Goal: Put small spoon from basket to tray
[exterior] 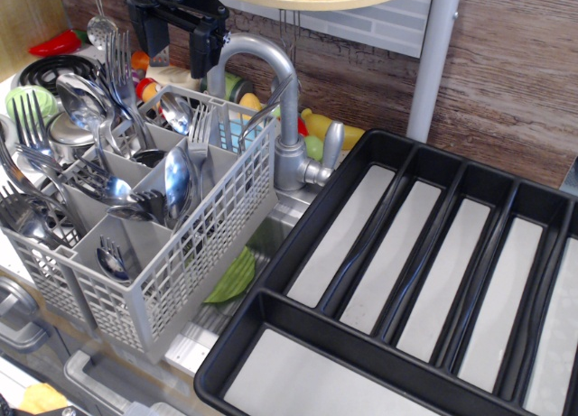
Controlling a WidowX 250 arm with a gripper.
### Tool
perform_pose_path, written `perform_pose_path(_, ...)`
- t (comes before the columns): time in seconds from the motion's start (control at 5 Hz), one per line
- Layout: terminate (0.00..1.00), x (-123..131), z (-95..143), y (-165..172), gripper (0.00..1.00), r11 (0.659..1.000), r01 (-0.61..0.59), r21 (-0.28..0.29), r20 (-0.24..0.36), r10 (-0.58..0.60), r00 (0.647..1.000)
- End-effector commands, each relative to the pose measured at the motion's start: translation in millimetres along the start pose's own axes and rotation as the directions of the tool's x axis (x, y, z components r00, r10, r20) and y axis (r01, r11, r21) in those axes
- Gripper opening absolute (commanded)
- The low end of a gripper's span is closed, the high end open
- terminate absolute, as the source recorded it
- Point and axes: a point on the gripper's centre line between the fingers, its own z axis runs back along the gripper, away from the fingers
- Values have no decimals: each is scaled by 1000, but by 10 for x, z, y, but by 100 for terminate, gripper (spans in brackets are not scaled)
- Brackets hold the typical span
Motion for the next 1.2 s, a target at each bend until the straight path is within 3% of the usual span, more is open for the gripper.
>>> perform_pose_path(0.0, 0, 0, 0, 0, 100, 1000, 0, 0, 0, 0, 1000)
perform_pose_path(0.2, 0, 0, -145, 113, 100, 1000, 2, -25, 19, -1, 1000)
perform_pose_path(0.6, 0, 24, -333, 200, 100, 1000, -18, -9, 45, 18, 999)
perform_pose_path(1.0, 0, 34, -503, 315, 100, 999, 12, -47, 78, -8, 997)
